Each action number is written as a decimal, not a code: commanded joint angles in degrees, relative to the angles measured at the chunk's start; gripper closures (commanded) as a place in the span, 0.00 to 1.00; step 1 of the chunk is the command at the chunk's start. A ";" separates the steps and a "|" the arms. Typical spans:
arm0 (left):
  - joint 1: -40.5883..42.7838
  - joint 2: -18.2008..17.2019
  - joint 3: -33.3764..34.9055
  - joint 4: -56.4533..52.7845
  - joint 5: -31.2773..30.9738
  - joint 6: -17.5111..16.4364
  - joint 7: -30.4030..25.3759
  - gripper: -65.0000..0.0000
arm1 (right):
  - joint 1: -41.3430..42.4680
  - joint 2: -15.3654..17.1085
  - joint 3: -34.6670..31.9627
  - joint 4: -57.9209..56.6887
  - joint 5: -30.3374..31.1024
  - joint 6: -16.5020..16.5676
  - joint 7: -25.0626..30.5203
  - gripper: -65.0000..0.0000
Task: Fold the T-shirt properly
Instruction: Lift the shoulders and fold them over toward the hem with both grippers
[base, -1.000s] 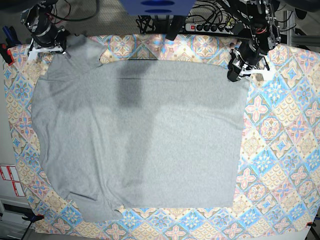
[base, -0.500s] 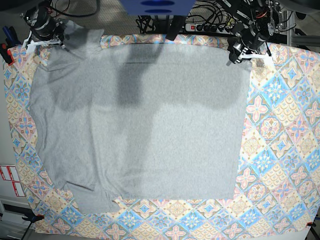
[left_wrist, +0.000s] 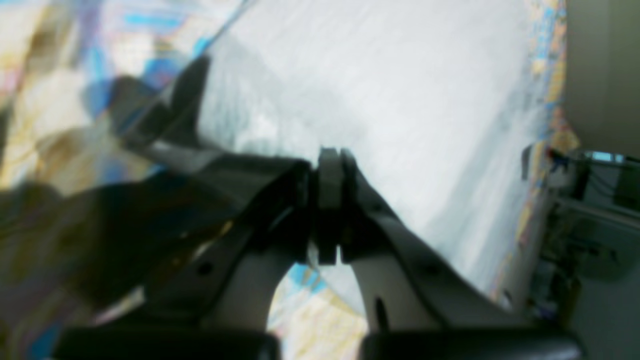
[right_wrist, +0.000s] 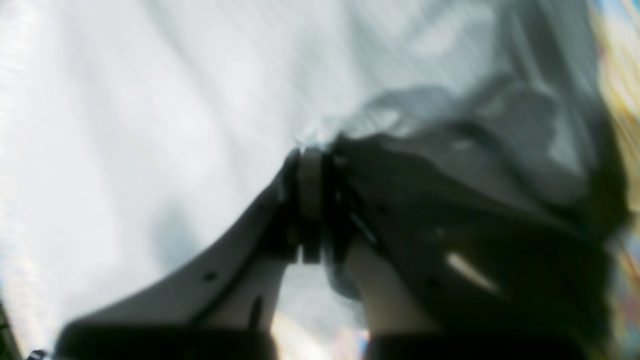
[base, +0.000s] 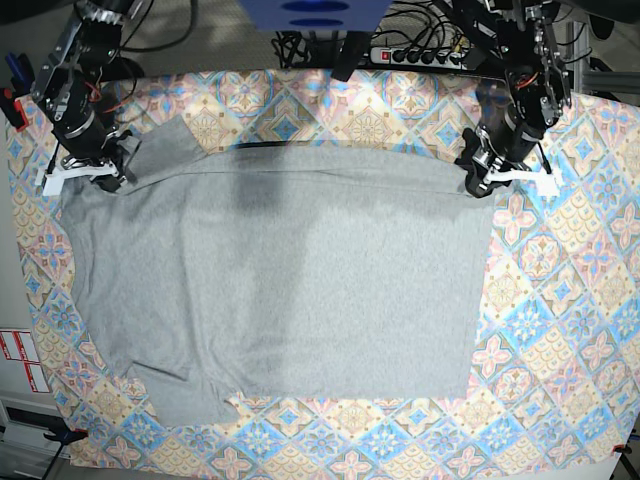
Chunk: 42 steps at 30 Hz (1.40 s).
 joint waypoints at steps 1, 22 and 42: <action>-1.87 -0.65 -0.33 0.93 -0.82 -0.65 -0.91 1.00 | 1.49 0.88 0.31 0.02 0.53 0.20 0.94 1.00; -23.76 -0.83 4.95 -18.05 8.94 -0.65 -1.35 1.00 | 23.82 5.80 0.05 -20.20 0.45 0.29 1.38 1.00; -26.93 -0.74 4.86 -25.26 10.96 -0.47 -1.00 0.54 | 28.56 8.26 -9.27 -26.88 0.27 0.29 5.16 0.67</action>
